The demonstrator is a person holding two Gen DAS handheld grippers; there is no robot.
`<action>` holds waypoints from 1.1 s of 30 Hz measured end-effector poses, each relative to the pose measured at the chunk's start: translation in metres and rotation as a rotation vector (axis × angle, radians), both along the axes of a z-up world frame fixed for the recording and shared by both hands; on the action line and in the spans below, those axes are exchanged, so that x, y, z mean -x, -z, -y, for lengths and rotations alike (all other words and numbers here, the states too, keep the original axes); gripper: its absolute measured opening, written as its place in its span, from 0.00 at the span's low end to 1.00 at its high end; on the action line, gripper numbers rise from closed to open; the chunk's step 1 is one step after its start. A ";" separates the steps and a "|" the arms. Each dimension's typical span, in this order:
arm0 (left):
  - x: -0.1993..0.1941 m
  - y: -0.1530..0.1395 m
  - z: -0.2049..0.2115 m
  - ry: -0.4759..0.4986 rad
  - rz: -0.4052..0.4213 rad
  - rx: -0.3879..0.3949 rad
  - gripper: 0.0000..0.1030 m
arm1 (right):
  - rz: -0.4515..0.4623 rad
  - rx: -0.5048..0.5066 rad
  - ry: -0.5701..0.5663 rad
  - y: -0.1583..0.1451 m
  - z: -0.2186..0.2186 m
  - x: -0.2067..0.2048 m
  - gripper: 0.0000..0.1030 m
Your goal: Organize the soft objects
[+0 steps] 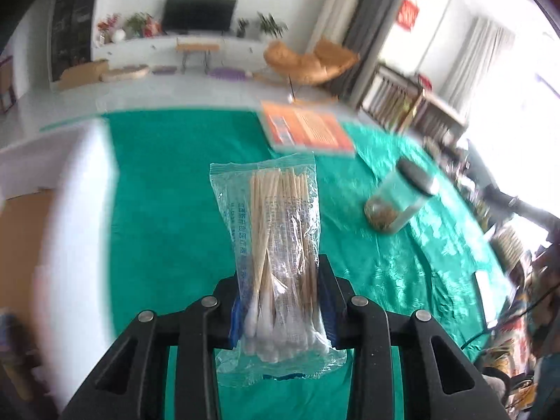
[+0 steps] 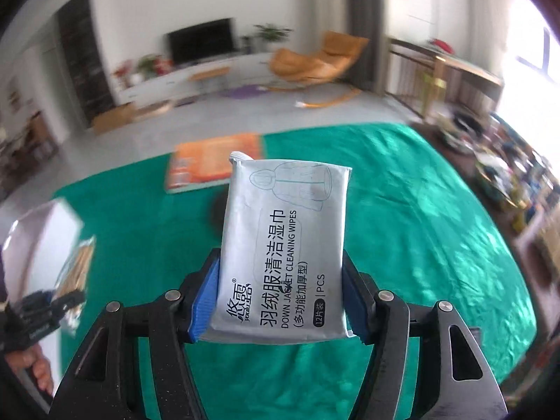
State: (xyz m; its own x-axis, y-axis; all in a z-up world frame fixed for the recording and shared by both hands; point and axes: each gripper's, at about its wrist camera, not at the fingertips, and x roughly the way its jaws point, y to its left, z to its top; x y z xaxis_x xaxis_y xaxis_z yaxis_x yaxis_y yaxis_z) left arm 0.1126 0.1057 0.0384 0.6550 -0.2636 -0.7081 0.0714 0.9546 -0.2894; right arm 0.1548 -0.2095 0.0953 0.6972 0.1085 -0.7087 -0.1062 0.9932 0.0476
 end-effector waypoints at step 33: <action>0.221 -0.040 -0.171 -0.618 -0.012 -0.311 1.00 | -0.136 0.082 -0.743 0.016 -0.362 0.172 0.72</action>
